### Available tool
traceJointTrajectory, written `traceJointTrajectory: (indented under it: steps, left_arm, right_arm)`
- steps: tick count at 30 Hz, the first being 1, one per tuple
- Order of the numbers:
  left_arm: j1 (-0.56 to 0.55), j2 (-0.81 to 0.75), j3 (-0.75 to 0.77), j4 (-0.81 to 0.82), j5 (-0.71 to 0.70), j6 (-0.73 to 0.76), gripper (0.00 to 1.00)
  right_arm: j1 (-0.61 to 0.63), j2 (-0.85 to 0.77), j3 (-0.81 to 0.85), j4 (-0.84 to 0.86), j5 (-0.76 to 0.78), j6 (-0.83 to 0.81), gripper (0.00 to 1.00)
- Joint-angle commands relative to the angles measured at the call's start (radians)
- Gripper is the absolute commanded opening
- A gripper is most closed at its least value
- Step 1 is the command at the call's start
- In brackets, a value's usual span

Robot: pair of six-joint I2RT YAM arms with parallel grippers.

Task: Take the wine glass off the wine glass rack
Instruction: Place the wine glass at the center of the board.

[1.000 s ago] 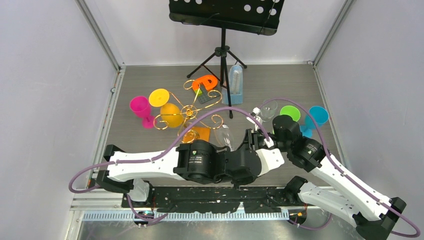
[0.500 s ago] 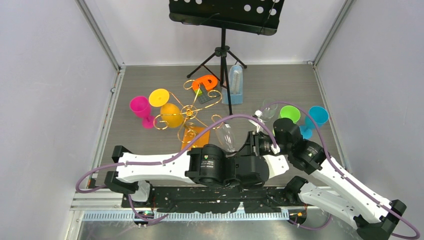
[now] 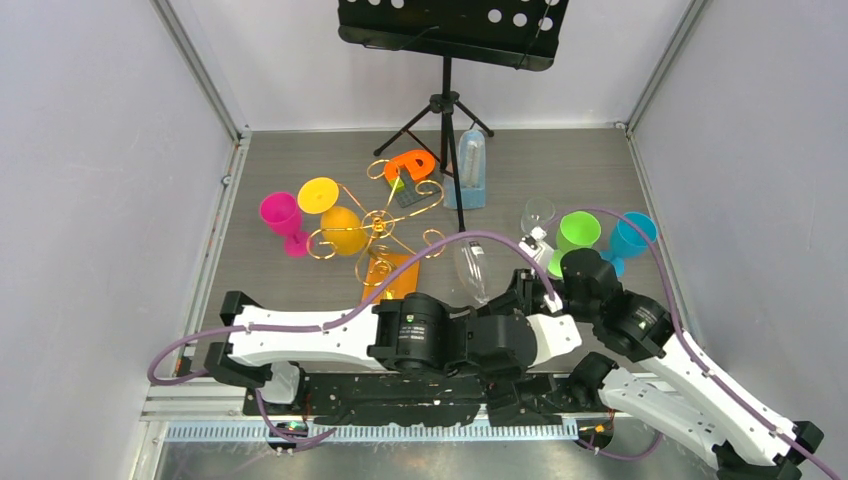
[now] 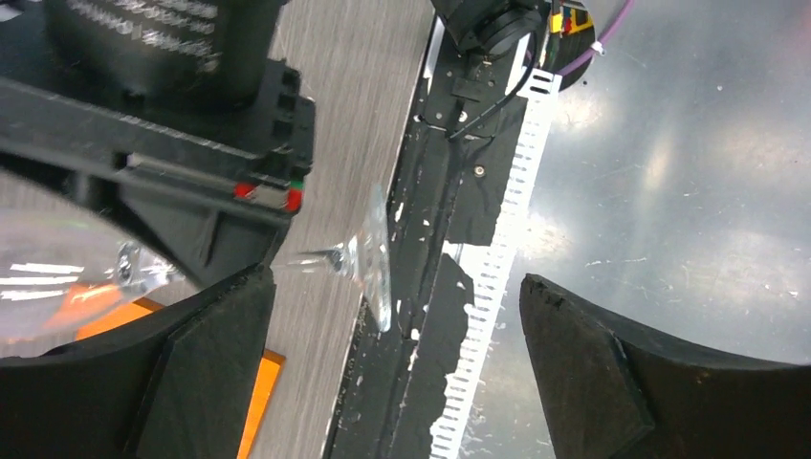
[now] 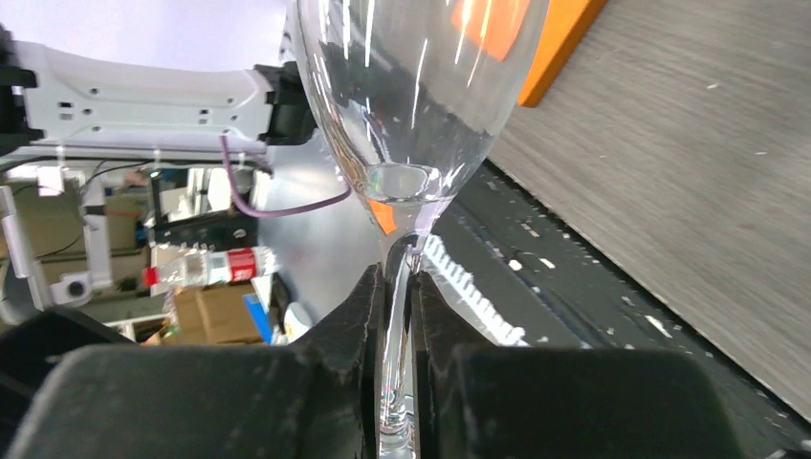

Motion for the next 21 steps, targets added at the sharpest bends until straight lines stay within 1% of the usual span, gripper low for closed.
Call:
traceJointTrajectory:
  steps: [1, 2, 7, 9, 15, 21]
  left_arm:
    - [0.010, -0.094, -0.030, 0.083, -0.041, -0.037, 1.00]
    - [0.014, -0.108, -0.043, 0.096, -0.041, -0.048, 0.99]
    - [0.054, -0.182, -0.113, 0.144, -0.007, -0.110, 1.00]
    - [0.069, -0.210, -0.141, 0.161, 0.007, -0.138, 1.00]
    - [0.120, -0.302, -0.219, 0.199, 0.039, -0.198, 1.00]
    - [0.233, -0.427, -0.340, 0.272, 0.174, -0.321, 1.00]
  right_arm:
    - [0.005, -0.064, 0.069, -0.051, 0.169, -0.094, 0.06]
    - [0.005, -0.082, 0.072, -0.059, 0.214, -0.119, 0.06]
    - [0.005, -0.149, 0.075, -0.065, 0.339, -0.257, 0.06]
    - [0.005, -0.180, 0.065, -0.054, 0.388, -0.332, 0.06]
    - [0.005, -0.259, 0.036, -0.015, 0.540, -0.483, 0.06]
    - [0.005, -0.288, 0.017, 0.071, 0.573, -0.632, 0.06]
